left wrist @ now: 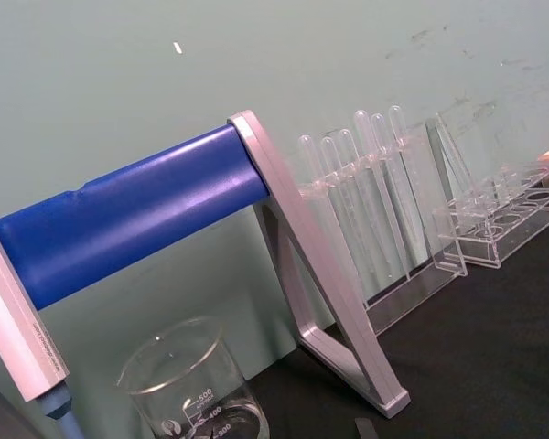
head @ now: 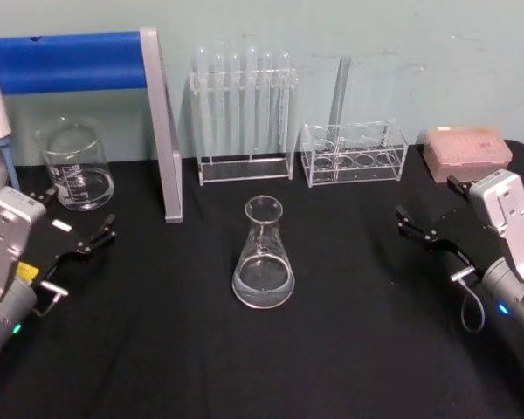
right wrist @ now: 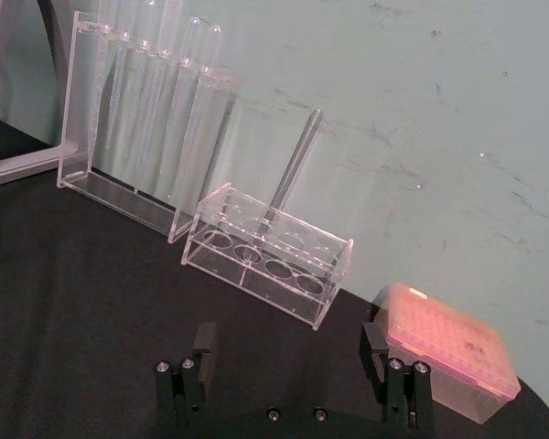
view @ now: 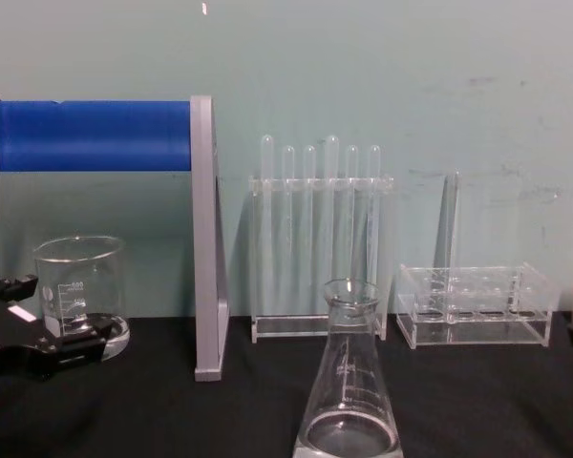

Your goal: Grasp the erlenmeyer flask with one hand, shake it three times, then place it back.

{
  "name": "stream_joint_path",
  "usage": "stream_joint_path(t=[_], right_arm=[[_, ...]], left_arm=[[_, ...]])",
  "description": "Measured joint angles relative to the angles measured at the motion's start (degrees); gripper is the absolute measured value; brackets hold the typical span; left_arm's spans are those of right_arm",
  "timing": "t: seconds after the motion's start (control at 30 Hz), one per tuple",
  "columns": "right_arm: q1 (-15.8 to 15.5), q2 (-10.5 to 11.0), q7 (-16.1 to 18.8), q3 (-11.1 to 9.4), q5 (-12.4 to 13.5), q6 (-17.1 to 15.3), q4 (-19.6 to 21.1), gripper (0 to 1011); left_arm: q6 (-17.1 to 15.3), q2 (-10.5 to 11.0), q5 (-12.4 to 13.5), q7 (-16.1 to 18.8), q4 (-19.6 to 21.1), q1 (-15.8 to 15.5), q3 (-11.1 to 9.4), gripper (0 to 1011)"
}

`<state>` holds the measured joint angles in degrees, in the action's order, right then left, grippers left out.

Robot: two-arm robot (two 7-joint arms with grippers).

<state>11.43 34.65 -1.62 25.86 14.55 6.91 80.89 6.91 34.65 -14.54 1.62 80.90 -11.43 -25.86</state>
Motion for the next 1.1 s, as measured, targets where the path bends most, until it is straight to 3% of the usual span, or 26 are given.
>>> stream_joint_path(t=[0.33,0.53,0.83,1.1], right_arm=[[0.0,0.0,0.0,0.0,0.0,0.0,0.0,1000],[-1.1,-0.1,1.5,-1.1,0.6,0.2,1.2,1000],[-4.2,-0.2,7.0,-2.8,5.4,-0.2,5.6,1000],[-6.0,-1.2,12.8,-2.3,8.7,-0.7,8.7,1000]], left_arm=[[0.0,0.0,0.0,0.0,0.0,0.0,0.0,1000],[0.0,0.0,0.0,0.0,0.0,0.0,0.0,1001],[0.0,0.0,0.0,0.0,0.0,0.0,0.0,1001],[0.0,0.0,0.0,0.0,0.0,0.0,0.0,1001]])
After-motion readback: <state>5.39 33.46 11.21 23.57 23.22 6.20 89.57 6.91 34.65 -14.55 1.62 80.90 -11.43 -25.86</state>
